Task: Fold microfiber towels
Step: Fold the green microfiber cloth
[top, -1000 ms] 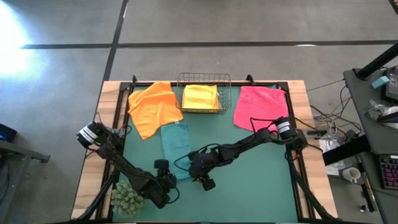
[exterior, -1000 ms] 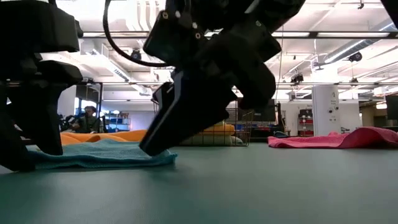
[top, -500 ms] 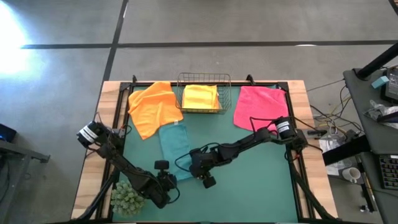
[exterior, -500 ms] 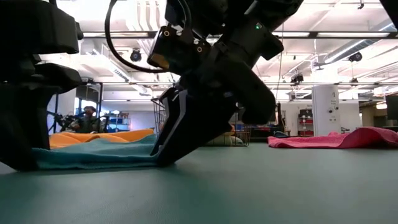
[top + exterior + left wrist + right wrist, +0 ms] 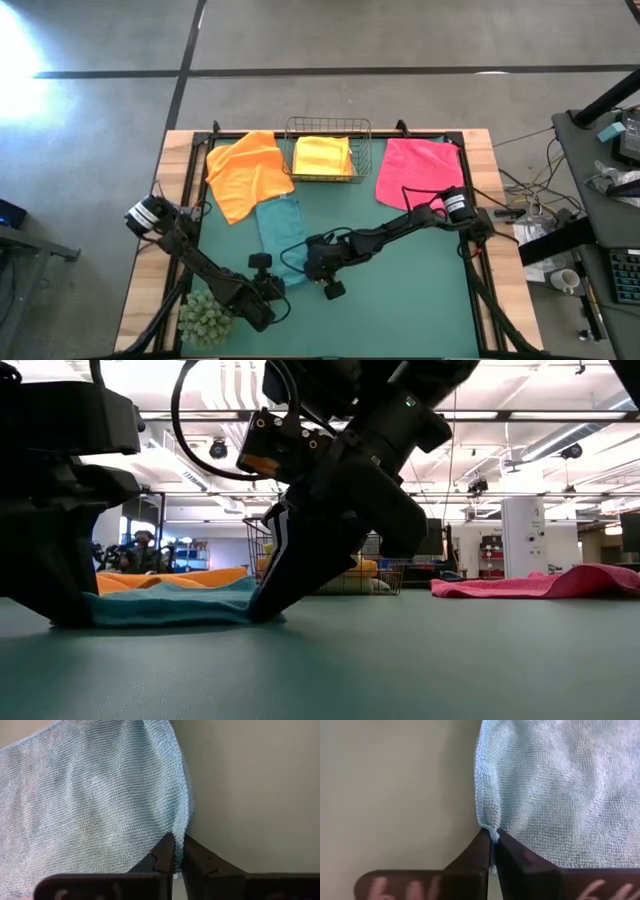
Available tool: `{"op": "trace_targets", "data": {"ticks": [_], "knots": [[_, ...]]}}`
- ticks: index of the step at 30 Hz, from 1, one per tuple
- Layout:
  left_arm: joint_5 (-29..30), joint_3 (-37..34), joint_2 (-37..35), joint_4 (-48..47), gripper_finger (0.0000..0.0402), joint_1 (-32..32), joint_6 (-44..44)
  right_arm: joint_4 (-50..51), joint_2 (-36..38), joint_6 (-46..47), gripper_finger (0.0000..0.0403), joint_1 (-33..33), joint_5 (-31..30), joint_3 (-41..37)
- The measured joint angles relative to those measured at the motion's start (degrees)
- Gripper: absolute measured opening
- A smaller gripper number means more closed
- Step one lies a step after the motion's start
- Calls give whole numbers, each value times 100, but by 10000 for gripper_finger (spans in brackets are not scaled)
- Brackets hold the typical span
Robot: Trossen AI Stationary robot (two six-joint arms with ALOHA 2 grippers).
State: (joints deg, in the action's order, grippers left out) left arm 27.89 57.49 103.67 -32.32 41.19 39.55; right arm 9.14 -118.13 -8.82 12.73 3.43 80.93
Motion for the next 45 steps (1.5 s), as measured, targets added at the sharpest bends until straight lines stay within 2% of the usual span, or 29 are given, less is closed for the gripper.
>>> {"op": "trace_targets", "data": {"ticks": [5, 11, 18, 25, 30, 37, 41, 45], "knots": [[-78, 100, -97, -29, 10, -12, 21, 765, 55, 183, 9, -11, 60, 298], [-510, 526, -147, -2, 10, -26, 26, 1554, 150, 289, 9, 59, 141, 716], [-613, 911, -150, -11, 10, -22, 76, 2344, 186, 443, 9, 193, 435, 1246], [-943, 1150, -158, -57, 10, -11, 637, 3258, 197, 787, 9, 411, 451, 1933], [-1044, 1606, -158, -602, 2, 41, 1233, 3591, 199, 827, 9, 598, 450, 2243], [-1016, 2306, -167, -1571, 1, 81, 1425, 3726, 202, 1245, 9, 763, 420, 2375], [-945, 2338, -169, -2009, 1, 77, 1538, 3699, 203, 1374, 9, 764, 63, 2381], [-682, 2262, -169, -2644, 1, 6, 1581, 3661, 203, 1111, 9, 653, -463, 2381]]}}
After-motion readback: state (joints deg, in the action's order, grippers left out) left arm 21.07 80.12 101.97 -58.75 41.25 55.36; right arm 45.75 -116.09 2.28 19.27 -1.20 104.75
